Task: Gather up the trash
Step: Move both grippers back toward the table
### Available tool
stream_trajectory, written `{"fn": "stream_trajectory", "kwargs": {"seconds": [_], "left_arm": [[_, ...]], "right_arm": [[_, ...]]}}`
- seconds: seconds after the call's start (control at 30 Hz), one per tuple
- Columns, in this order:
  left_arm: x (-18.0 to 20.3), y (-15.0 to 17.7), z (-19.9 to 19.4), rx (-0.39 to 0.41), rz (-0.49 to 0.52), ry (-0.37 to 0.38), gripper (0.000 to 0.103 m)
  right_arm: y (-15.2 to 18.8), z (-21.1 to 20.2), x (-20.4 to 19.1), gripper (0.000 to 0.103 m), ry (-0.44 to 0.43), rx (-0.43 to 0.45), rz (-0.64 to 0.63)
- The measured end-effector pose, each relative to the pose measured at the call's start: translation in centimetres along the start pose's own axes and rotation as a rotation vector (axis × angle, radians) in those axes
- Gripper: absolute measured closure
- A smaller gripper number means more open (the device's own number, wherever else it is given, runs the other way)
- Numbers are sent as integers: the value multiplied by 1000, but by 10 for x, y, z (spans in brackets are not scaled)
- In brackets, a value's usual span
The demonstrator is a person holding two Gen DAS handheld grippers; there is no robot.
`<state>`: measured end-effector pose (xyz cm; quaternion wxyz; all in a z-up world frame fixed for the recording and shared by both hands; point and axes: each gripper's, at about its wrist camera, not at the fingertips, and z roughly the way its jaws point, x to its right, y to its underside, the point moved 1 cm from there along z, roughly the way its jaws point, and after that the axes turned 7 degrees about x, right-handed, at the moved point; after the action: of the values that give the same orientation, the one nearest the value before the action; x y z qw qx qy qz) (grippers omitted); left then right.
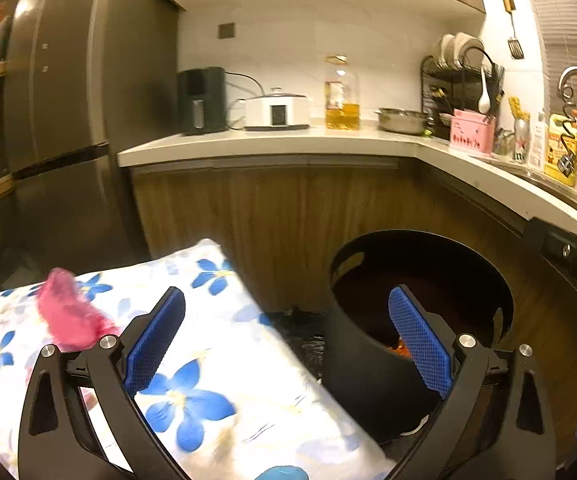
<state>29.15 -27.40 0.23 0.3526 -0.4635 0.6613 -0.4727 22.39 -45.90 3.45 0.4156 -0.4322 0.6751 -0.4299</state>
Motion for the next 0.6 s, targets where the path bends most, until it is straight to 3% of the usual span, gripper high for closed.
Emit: {"fn": "stream_trajectory", "kwargs": {"seconds": [0.6], "left_arm": [[-67,19,-78,19,-74,-56,6]], "right_arm": [[36,-61,-46,12,60,7,-55]]}}
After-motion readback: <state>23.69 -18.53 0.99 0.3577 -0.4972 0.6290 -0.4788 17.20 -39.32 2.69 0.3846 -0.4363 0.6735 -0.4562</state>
